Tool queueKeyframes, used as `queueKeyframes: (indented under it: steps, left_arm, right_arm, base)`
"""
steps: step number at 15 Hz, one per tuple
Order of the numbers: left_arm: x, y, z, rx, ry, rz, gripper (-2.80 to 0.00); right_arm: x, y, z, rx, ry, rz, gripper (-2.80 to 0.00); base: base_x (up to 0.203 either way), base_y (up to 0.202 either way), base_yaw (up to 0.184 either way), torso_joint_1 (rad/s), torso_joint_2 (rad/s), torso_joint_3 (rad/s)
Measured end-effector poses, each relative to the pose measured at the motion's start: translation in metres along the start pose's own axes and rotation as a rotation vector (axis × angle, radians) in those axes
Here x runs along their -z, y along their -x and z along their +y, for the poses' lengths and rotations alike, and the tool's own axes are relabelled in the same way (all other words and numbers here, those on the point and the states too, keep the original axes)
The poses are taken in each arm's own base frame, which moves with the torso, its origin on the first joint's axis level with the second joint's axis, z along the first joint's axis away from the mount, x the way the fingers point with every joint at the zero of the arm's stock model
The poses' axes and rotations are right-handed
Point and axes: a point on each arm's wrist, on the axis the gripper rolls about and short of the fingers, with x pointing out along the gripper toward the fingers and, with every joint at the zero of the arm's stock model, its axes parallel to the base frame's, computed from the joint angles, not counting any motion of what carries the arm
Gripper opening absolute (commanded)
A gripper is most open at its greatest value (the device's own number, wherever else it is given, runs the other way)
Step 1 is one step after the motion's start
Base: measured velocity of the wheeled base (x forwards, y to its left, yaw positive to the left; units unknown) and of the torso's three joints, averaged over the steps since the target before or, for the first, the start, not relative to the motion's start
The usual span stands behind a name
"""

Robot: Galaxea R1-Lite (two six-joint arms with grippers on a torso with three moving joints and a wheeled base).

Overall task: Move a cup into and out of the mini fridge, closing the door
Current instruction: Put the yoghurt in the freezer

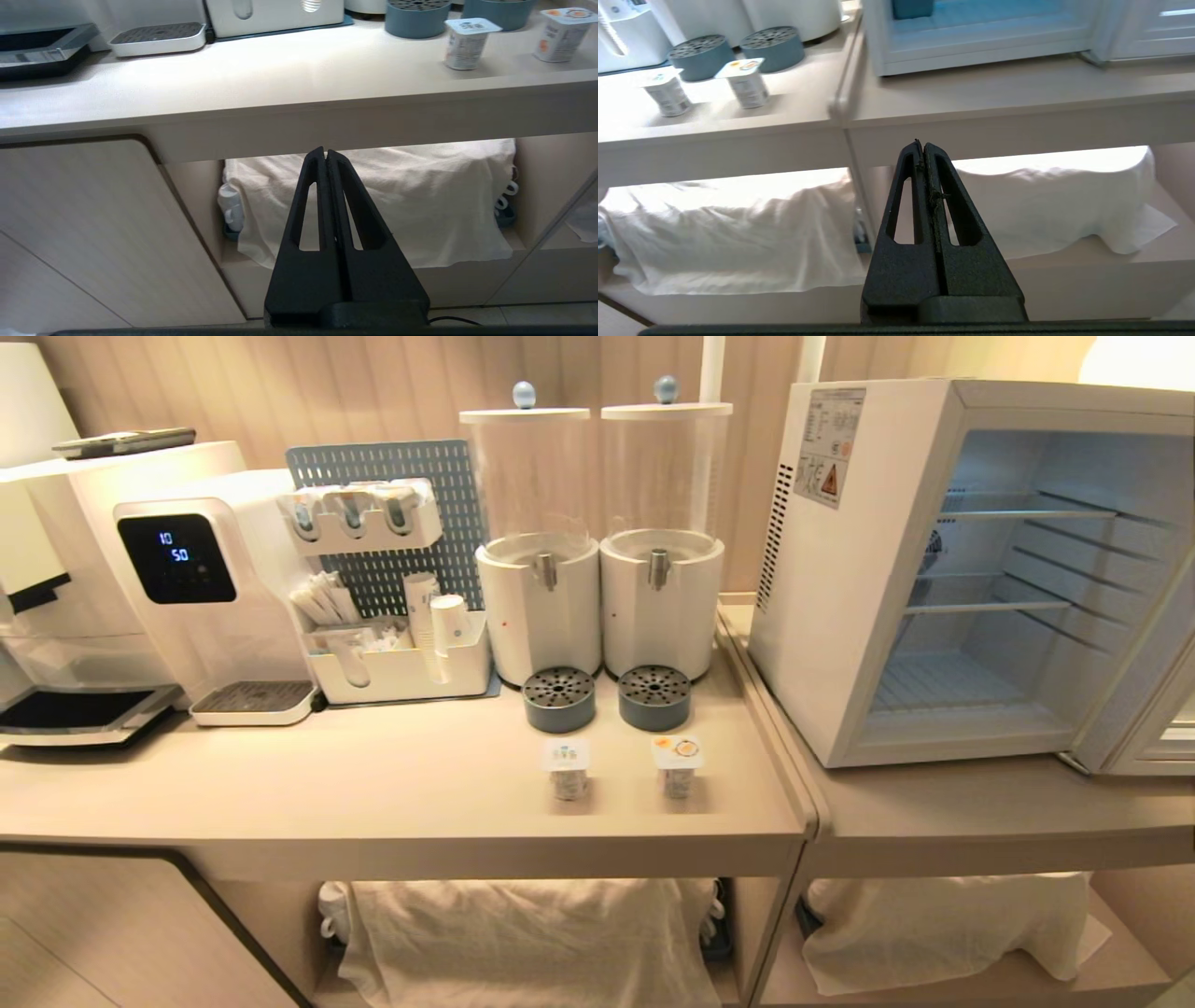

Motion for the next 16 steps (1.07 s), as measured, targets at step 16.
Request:
queueKeyframes:
  steps: [16]
  left_arm:
    - [0.000,0.000,0.000,-0.002,0.015,-0.001,-2.80]
  right_arm:
    - [-0.176,-0.017,0.007,0.075,-0.101,-0.114,-2.80]
  base:
    - [0.000,0.093,0.001,0.001,0.00,0.001]
